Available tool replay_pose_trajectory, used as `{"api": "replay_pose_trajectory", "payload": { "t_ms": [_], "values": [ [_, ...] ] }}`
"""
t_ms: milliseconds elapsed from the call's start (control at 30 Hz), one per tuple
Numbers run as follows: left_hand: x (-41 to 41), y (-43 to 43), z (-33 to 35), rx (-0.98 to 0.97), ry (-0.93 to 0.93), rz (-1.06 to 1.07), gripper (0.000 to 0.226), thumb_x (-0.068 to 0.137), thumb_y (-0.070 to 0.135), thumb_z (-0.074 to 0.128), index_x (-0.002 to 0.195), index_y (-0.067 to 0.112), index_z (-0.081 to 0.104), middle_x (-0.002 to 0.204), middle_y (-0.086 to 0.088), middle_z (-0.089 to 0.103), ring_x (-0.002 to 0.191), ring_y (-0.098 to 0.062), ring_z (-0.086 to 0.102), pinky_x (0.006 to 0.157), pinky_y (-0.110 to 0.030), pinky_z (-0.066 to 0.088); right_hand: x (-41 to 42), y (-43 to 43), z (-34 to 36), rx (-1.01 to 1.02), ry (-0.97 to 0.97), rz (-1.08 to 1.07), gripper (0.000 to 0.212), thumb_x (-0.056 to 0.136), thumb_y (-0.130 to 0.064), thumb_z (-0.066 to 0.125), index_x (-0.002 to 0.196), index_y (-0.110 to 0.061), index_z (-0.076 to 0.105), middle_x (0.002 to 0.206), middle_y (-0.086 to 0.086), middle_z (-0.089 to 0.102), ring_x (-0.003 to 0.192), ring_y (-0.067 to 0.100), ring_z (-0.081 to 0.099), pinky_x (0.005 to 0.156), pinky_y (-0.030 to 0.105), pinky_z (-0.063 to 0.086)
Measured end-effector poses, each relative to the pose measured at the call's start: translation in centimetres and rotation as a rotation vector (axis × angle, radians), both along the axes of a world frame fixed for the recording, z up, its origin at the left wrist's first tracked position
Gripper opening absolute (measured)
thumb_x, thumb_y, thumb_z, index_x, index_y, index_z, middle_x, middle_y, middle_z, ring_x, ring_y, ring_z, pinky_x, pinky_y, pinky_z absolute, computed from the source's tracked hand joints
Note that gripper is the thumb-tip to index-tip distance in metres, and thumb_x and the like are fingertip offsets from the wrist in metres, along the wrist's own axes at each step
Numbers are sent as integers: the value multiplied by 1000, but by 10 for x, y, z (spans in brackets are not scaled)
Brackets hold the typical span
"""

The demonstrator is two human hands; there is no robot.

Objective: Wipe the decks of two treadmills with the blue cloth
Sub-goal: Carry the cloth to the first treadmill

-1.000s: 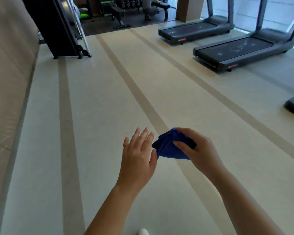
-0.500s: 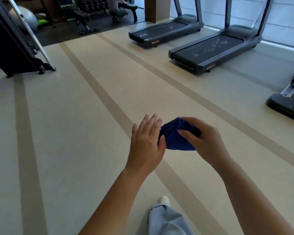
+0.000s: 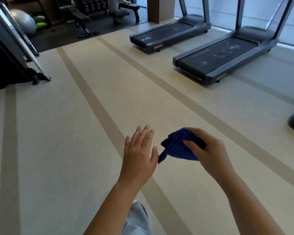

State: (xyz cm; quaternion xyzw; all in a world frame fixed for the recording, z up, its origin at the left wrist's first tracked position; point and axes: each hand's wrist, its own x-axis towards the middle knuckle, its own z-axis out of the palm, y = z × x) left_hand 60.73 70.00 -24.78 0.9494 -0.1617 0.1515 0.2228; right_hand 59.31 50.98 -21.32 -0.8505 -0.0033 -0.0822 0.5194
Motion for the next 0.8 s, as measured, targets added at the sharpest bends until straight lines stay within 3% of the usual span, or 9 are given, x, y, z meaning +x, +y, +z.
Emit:
{"api": "replay_pose_trajectory", "payload": {
  "t_ms": [133,233,367,500,800],
  "values": [
    [94,11,-8,-8,8,-10,47,87,28,36,128,9,49,135,-11,50,127,-31,44,99,-55,33,92,11,-3,-9,-3,-17,36,87,-8,61,98,-43,59,93,-22,63,88,-7,54,66,6,41],
    [172,26,-3,8,-26,-28,47,87,27,35,127,7,50,135,-12,50,127,-32,44,100,-53,27,167,25,6,-47,-7,-46,32,87,-10,60,101,-38,61,89,-27,60,87,-13,52,64,3,38],
    [279,44,18,9,-105,-58,45,87,25,36,126,8,49,134,-12,51,126,-32,44,100,-50,23,266,45,21,-54,-41,-94,39,87,-9,60,97,-46,56,90,-28,60,90,-10,53,67,11,41],
    [360,49,24,-21,-100,-40,46,88,26,35,127,7,50,135,-12,50,128,-32,43,101,-51,22,346,54,19,-28,-25,-121,35,88,-11,60,101,-43,58,91,-24,61,89,-2,56,71,24,47],
    [544,55,8,-19,-58,-4,47,87,28,35,128,8,50,136,-11,50,128,-31,42,102,-48,20,539,62,-3,-19,-40,-109,36,88,-12,60,104,-44,56,92,-26,59,89,-3,55,69,18,44]
  ]
}}
